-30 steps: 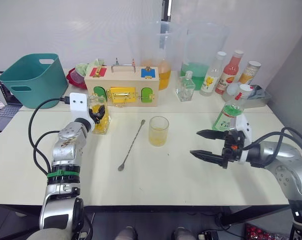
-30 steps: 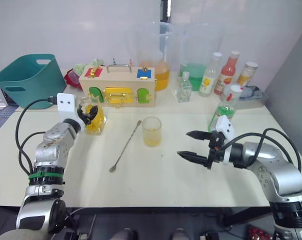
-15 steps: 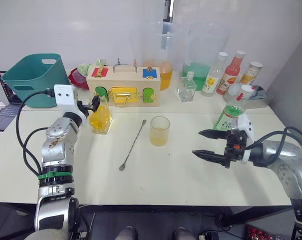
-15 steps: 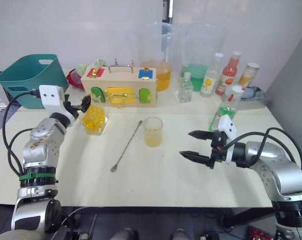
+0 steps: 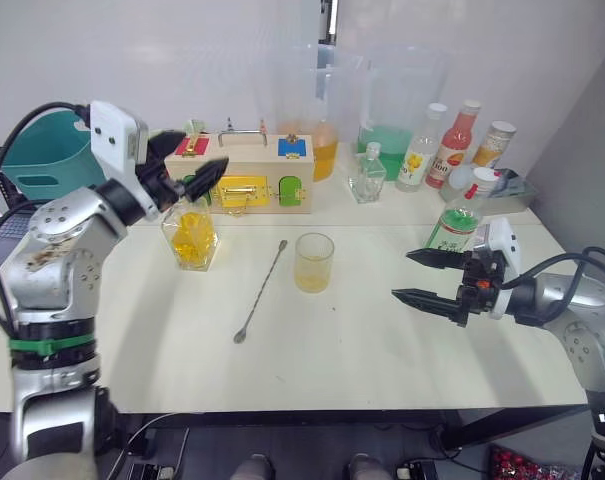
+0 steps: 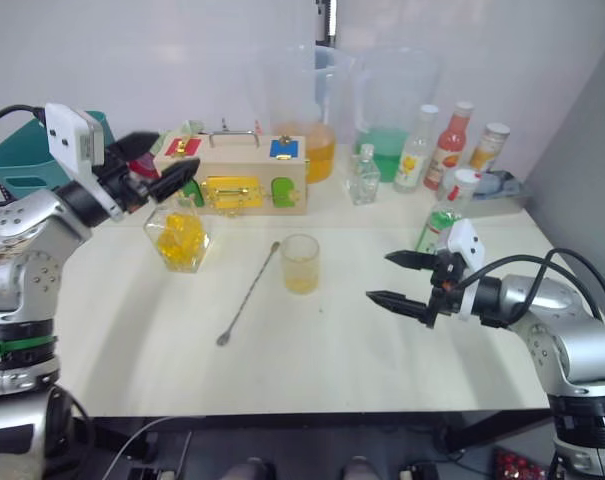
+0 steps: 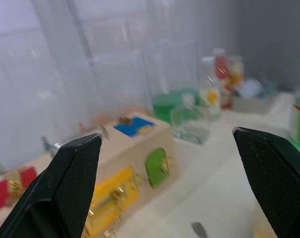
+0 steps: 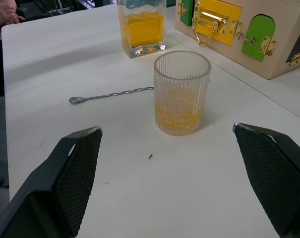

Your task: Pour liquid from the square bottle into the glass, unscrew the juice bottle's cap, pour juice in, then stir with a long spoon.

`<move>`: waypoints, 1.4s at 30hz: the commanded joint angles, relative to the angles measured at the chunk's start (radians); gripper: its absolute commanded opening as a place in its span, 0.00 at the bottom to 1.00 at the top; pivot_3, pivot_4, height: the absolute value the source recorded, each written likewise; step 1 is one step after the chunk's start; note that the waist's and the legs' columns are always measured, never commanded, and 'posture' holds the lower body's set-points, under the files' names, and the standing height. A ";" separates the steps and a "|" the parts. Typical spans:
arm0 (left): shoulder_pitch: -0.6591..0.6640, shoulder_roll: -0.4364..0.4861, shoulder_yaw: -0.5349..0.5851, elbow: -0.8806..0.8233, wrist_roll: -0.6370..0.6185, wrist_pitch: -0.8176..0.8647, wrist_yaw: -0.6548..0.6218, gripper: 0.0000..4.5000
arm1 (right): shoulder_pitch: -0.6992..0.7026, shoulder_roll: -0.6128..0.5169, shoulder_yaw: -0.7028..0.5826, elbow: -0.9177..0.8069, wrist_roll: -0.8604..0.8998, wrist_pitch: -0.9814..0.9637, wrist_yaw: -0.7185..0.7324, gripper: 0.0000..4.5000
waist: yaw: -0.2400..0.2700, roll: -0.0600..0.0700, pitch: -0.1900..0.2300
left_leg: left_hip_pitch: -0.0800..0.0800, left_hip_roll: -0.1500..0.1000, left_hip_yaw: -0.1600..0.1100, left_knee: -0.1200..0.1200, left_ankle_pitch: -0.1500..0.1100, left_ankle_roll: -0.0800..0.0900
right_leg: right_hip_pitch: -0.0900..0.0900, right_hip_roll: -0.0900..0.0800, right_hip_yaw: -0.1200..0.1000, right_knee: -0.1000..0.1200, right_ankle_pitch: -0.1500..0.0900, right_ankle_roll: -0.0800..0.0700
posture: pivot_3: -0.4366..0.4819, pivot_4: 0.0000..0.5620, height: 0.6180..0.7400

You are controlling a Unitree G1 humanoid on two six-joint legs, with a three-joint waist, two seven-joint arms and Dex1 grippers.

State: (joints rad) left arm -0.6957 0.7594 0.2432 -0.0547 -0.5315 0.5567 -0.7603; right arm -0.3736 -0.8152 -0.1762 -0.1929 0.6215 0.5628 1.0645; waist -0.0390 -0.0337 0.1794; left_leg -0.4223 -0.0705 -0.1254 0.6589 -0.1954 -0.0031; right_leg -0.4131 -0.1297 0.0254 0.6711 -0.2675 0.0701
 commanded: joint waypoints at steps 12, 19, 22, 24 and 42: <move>0.421 0.149 0.224 0.345 0.066 -0.317 -0.241 0.99 | 0.206 -0.018 -0.136 0.116 -0.073 -0.201 0.021 1.00 | 0.014 0.002 0.000 | 0.013 0.001 0.004 -0.009 0.000 0.001 | 0.010 0.000 0.004 -0.009 0.000 0.000 | 0.48 0.27 1.00; 0.541 0.127 0.226 0.443 0.080 -0.448 -0.327 0.99 | 0.298 0.041 -0.188 0.214 -0.114 -0.305 -0.040 1.00 | 0.025 0.001 0.000 | 0.017 0.006 0.014 -0.015 -0.001 0.001 | 0.008 0.000 0.011 -0.009 0.000 0.000 | 0.48 0.27 1.00; 0.563 0.108 0.224 0.431 0.086 -0.494 -0.327 0.99 | 0.305 0.072 -0.193 0.262 -0.151 -0.375 -0.076 1.00 | 0.025 0.001 0.000 | 0.019 0.007 0.017 -0.015 -0.001 0.001 | 0.009 0.000 0.012 -0.009 0.000 0.000 | 0.48 0.27 1.00; 0.551 0.094 0.224 0.432 0.095 -0.539 -0.303 0.99 | 0.312 0.091 -0.194 0.261 -0.156 -0.394 -0.098 1.00 | 0.025 0.001 0.000 | 0.021 0.008 0.018 -0.015 -0.001 0.001 | 0.009 0.000 0.013 -0.009 0.000 0.000 | 0.48 0.27 1.00; 0.468 0.020 0.132 -0.187 -0.277 -0.086 -0.251 0.99 | 0.146 0.156 -0.266 0.197 -0.065 -0.316 -0.308 1.00 | 0.018 0.001 0.000 | 0.022 0.012 0.020 -0.016 -0.001 0.001 | 0.009 0.004 0.016 -0.010 0.000 0.000 | 0.48 0.27 1.00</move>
State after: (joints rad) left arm -0.2123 0.7757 0.3661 -0.1853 -0.7676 0.4481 -1.0304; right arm -0.1986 -0.6364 -0.4100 0.0195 0.5350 0.2478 0.7728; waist -0.0211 -0.0325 0.1792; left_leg -0.4004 -0.0581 -0.1039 0.6432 -0.1965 -0.0018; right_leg -0.4040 -0.1254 0.0415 0.6615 -0.2675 0.0696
